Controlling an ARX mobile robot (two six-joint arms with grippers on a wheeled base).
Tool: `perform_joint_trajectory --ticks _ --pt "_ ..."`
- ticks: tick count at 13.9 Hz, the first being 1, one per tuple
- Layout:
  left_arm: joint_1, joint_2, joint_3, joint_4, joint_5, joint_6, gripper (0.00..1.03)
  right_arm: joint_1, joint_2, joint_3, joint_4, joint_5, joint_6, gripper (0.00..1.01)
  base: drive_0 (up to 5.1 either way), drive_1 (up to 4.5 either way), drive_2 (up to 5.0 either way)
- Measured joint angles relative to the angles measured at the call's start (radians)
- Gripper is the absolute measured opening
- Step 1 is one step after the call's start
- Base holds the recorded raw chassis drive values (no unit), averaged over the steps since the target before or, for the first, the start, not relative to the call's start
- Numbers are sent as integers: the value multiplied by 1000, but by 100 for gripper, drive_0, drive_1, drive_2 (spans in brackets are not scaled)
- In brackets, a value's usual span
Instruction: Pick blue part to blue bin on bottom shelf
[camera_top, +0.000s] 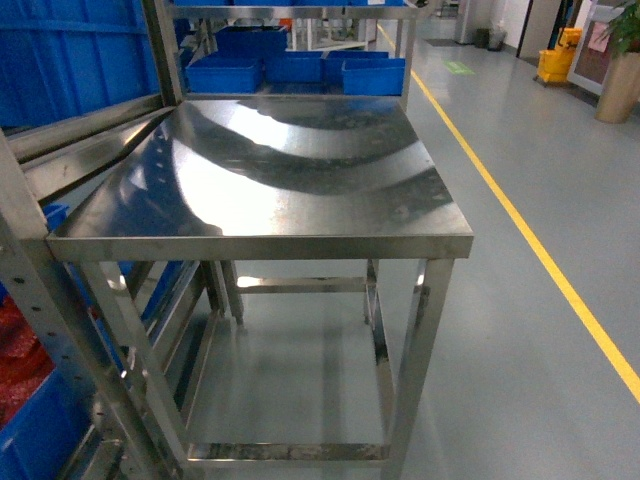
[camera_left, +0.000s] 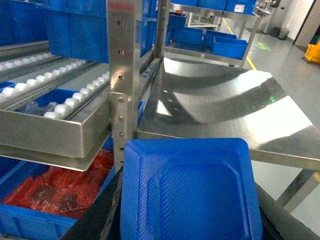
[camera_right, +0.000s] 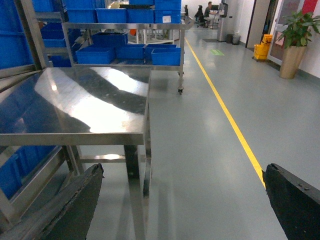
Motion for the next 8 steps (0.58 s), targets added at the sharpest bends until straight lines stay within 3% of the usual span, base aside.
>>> perform_joint_trajectory --ticks 8 --pt "0 -1 0 -3 0 0 43 0 0 0 -7 0 0 98 -498 245 245"
